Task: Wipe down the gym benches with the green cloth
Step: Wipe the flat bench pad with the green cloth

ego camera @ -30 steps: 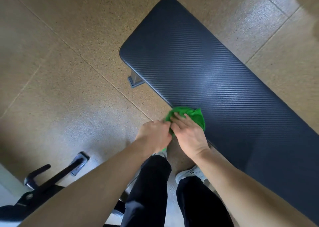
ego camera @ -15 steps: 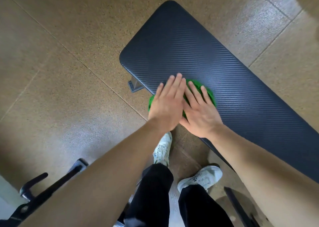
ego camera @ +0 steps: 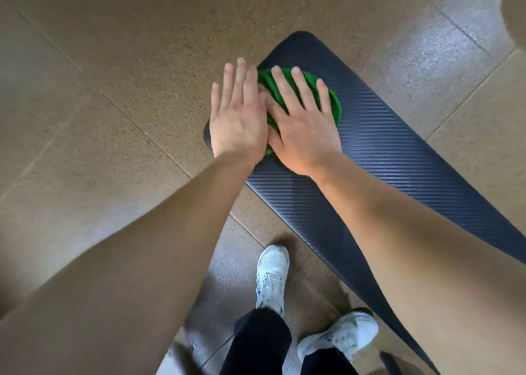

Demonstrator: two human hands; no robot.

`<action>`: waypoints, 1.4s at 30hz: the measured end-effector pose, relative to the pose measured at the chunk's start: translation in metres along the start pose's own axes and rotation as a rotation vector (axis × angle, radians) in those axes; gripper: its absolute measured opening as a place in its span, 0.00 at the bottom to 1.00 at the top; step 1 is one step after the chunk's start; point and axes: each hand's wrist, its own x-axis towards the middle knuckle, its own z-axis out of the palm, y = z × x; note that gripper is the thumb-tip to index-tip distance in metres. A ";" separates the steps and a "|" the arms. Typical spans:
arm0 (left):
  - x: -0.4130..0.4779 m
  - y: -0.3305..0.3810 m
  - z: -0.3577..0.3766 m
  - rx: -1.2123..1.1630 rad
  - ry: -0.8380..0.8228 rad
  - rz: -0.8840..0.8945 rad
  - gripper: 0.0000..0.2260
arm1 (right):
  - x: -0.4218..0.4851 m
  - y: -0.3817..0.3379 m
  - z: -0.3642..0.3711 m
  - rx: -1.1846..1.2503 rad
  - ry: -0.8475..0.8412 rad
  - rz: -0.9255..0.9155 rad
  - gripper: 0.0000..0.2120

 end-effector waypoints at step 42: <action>0.077 0.038 -0.010 -0.148 -0.196 -0.337 0.11 | 0.134 0.061 -0.036 0.050 -0.076 -0.111 0.24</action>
